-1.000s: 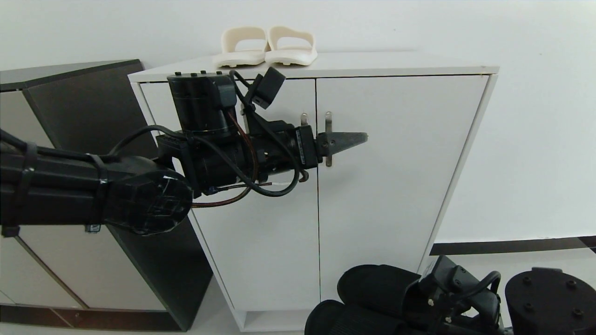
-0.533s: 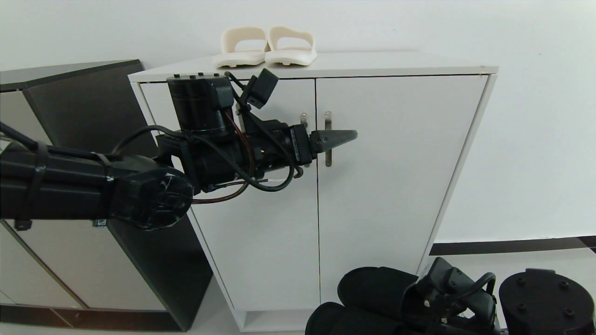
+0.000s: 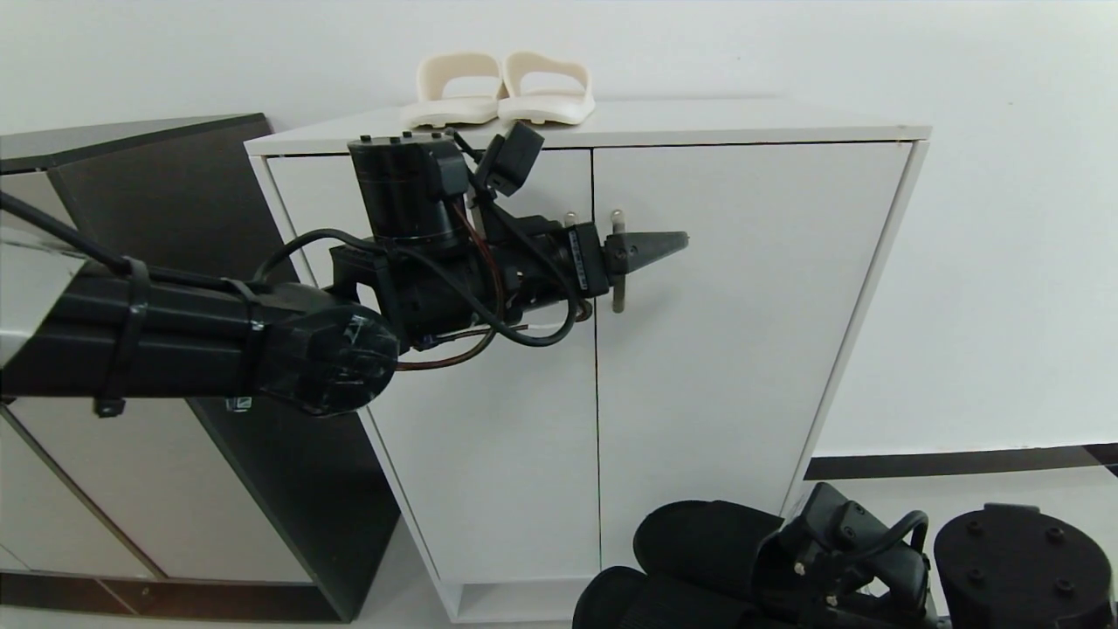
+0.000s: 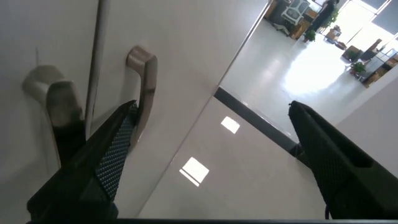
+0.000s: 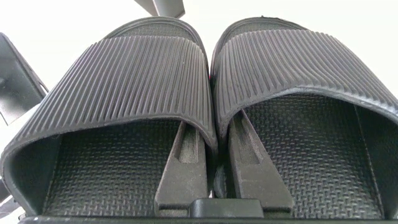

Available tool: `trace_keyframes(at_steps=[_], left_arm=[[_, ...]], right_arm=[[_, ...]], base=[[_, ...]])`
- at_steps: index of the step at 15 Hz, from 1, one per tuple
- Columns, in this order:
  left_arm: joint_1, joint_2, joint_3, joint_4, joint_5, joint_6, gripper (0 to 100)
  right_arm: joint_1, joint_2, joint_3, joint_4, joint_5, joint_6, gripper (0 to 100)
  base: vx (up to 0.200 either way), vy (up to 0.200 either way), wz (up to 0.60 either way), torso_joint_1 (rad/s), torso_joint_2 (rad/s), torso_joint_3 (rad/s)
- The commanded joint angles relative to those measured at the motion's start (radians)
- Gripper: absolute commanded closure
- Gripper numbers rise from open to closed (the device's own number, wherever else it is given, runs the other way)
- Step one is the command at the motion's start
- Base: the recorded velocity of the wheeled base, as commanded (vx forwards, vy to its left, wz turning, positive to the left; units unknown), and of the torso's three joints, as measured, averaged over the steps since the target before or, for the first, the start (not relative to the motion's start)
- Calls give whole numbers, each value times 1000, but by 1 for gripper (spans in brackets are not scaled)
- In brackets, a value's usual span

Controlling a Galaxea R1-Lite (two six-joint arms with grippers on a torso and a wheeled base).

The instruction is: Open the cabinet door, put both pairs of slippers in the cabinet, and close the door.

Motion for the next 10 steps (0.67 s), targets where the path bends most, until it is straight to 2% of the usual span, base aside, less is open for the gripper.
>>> trace_keyframes(at_steps=[1, 2, 3, 9, 10], left_arm=[[-2, 23, -10, 2, 0, -1, 0], [-3, 23, -10, 2, 0, -1, 0], [-5, 23, -10, 2, 0, -1, 100], [-29, -45, 41, 2, 0, 8, 100], [-54, -86, 73, 2, 4, 37, 100]], right_arm=[[0, 1, 0, -1, 0, -1, 100], [0, 1, 0, -1, 0, -1, 100], [0, 3, 0, -1, 2, 1, 100], [0, 9, 9, 1, 6, -1, 100], [0, 11, 14, 1, 11, -1, 100]], base=[[0, 0, 0, 0, 0, 0], [0, 0, 0, 0, 0, 0], [0, 0, 0, 0, 0, 0], [0, 0, 0, 0, 0, 0], [0, 0, 0, 0, 0, 0]])
